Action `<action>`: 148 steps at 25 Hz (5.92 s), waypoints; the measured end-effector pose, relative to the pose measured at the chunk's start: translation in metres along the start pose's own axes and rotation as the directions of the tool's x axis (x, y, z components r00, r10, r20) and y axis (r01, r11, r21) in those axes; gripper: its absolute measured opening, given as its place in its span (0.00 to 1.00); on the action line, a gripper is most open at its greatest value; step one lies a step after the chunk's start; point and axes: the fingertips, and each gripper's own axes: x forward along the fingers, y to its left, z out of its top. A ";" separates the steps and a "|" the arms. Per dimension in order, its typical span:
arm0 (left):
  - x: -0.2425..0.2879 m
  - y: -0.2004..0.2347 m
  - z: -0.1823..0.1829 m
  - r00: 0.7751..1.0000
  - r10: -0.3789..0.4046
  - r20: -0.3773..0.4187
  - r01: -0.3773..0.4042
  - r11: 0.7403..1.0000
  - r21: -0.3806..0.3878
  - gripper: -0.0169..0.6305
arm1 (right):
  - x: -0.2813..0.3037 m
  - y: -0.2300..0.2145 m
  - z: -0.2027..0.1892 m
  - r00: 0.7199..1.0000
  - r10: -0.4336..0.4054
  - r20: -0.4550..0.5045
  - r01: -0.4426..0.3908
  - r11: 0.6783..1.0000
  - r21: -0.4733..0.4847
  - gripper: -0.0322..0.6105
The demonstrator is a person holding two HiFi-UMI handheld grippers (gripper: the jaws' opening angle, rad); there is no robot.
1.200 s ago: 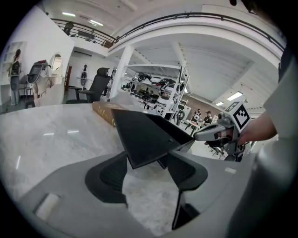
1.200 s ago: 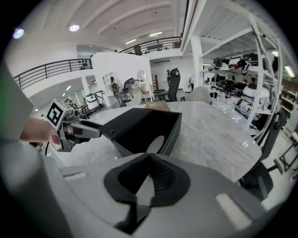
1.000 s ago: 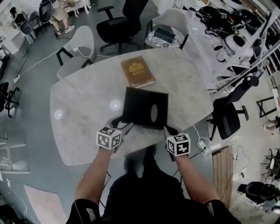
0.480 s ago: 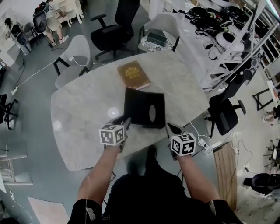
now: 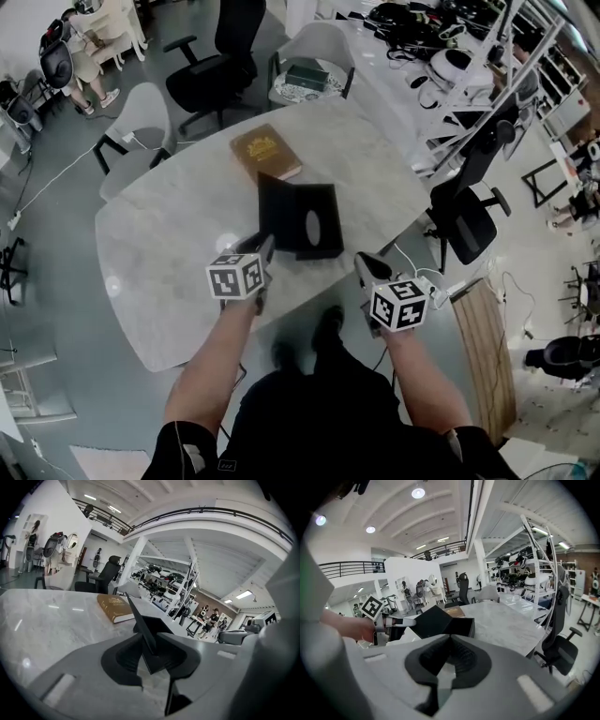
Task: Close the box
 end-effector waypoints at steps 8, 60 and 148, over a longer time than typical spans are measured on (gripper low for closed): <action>0.004 -0.027 0.008 0.999 0.022 0.037 -0.023 0.999 0.029 0.15 | -0.025 -0.014 0.020 0.997 0.026 0.072 -0.028 0.999 0.033 0.06; 0.135 -0.165 -0.041 0.897 0.431 -0.101 -0.355 0.836 0.419 0.28 | -0.059 -0.200 0.019 0.971 0.221 0.089 -0.229 0.970 0.087 0.06; -0.150 -0.087 0.038 0.974 -0.150 0.170 0.076 0.922 0.380 0.04 | -0.103 0.093 0.002 0.990 0.095 0.101 -0.092 0.995 -0.036 0.05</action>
